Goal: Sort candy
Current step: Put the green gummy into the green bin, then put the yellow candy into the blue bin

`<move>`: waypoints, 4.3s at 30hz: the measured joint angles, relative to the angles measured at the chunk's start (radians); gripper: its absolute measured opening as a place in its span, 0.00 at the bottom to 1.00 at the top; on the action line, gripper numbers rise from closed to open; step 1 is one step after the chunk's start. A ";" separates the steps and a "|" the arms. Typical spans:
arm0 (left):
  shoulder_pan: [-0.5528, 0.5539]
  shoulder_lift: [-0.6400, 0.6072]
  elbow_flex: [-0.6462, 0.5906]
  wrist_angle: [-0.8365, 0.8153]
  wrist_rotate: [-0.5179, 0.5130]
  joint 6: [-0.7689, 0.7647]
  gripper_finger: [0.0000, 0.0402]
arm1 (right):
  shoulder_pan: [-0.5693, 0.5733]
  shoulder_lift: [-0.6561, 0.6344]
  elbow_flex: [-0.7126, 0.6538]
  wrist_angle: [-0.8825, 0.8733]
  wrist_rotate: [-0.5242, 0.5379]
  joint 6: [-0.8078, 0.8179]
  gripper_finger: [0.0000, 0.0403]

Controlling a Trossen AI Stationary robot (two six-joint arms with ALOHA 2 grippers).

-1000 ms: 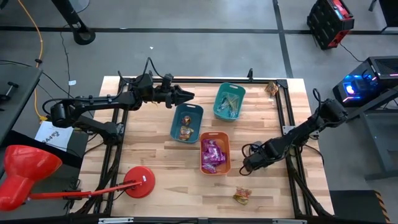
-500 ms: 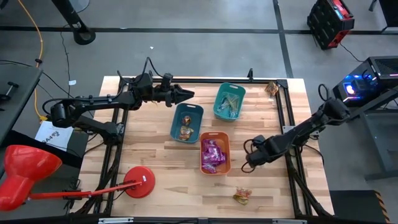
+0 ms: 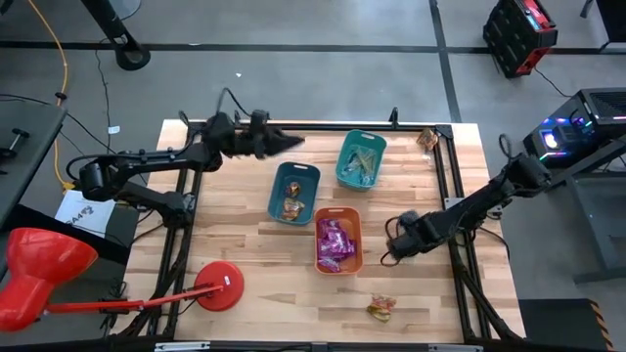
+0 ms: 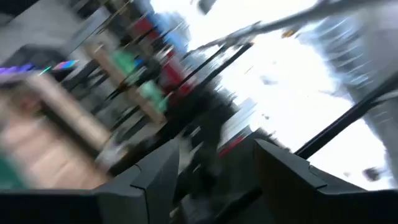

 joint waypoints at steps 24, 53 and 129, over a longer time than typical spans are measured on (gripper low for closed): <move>0.102 -0.004 0.196 -0.327 0.279 0.160 0.49 | -0.789 -0.014 0.236 0.470 0.365 -0.610 0.20; 0.148 -0.004 0.196 -0.328 0.045 0.166 0.49 | -1.507 0.196 0.401 0.286 0.427 -0.606 0.56; 0.160 -0.040 0.197 -0.419 0.199 0.266 0.49 | -0.695 0.010 0.556 0.283 0.232 -0.868 0.00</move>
